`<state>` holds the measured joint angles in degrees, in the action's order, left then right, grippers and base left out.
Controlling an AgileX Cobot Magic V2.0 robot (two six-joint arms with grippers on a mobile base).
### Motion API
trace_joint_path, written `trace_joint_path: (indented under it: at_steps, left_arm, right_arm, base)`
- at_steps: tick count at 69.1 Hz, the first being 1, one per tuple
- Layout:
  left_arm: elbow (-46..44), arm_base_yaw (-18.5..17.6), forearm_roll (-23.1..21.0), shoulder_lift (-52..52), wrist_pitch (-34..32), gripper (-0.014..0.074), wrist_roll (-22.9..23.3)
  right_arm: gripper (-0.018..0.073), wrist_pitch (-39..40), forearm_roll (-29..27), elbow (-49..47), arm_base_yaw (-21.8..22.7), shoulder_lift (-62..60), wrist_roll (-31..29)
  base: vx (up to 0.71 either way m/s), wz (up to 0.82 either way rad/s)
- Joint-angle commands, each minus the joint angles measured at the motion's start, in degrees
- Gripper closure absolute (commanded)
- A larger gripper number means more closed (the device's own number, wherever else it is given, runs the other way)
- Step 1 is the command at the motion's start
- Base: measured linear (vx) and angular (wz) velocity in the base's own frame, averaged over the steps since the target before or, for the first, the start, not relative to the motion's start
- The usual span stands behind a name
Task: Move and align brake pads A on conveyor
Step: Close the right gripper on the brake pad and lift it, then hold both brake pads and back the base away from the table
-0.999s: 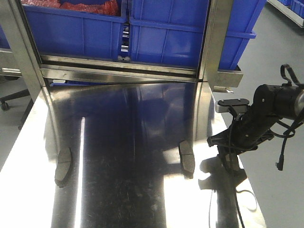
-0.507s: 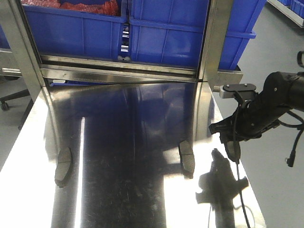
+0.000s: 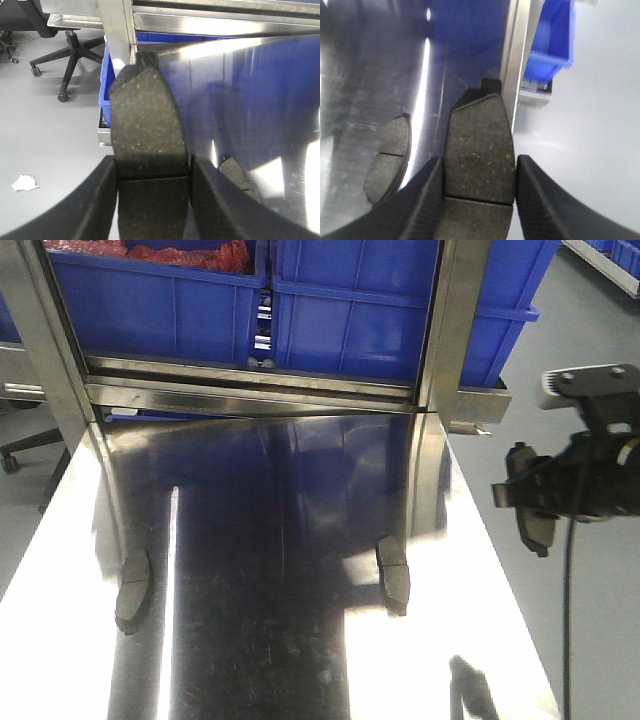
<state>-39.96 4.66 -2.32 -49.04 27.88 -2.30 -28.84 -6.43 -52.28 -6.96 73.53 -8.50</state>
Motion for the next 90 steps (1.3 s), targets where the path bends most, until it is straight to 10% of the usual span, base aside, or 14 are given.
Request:
trace_joint_path:
  at_steps: [1, 41, 90]
  left_arm:
    - [-1.53, -0.18, -0.53, 0.77, -4.75, 0.0482, -0.02]
    - [-1.53, -0.18, -0.53, 0.77, -4.75, 0.0482, -0.02]
    - [-1.53, -0.18, -0.53, 0.77, -4.75, 0.0482, -0.02]
  right_arm:
    - [0.0378, 6.33, -0.42, 2.60, 0.09, -7.63, -0.58]
    - [0.0377, 12.37, 0.00, 18.10, 0.09, -36.47, -0.58]
    - [0.0377, 11.89, 0.00, 18.29, 0.09, -39.01, -0.58]
  base:
    - [0.00, 0.00]
    - [0.00, 0.00]
    - [0.00, 0.00]
